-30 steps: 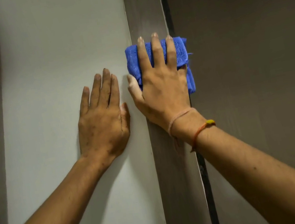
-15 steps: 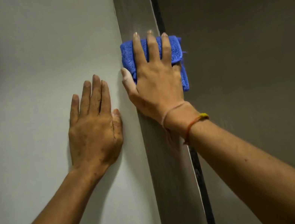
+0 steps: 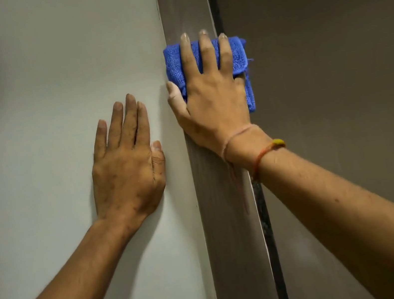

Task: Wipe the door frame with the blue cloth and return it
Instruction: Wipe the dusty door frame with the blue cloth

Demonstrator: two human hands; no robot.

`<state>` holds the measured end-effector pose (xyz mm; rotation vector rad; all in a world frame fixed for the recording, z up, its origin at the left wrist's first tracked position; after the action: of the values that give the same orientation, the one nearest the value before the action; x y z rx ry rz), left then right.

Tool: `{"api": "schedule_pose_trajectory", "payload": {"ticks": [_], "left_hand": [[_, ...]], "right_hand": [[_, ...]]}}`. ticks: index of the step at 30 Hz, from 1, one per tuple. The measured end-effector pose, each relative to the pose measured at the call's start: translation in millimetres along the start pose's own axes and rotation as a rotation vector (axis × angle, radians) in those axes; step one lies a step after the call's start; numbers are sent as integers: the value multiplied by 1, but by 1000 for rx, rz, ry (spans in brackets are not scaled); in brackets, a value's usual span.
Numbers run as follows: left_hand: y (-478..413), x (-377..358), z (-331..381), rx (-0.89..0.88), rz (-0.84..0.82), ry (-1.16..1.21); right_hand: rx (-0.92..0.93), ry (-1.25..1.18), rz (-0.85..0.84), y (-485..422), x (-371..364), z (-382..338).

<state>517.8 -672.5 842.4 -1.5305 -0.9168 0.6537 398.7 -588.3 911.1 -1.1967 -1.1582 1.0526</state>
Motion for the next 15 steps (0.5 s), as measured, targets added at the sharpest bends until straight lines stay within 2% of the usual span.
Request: {"api": "schedule_pose_trajectory", "payload": {"ticks": [6, 13, 15], "left_hand": [[0, 0, 1, -3, -3, 4], [0, 1, 0, 3, -5, 5], [0, 1, 0, -4, -5, 2]], "right_hand": [[76, -46, -29, 110, -6, 4], [10, -37, -35, 25, -1, 1], [18, -18, -15, 28, -4, 1]]}}
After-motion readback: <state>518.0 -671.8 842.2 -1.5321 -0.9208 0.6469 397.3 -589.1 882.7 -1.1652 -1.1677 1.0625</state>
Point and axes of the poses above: each hand's wrist, its own y-axis away from the middle knuckle, its own x-axis out of the back of the hand, z = x × y, the point moved 1 cm from there along -y, towards the middle knuckle, and after that the axes turned 5 degrees about -y, right-handed, at the moved point
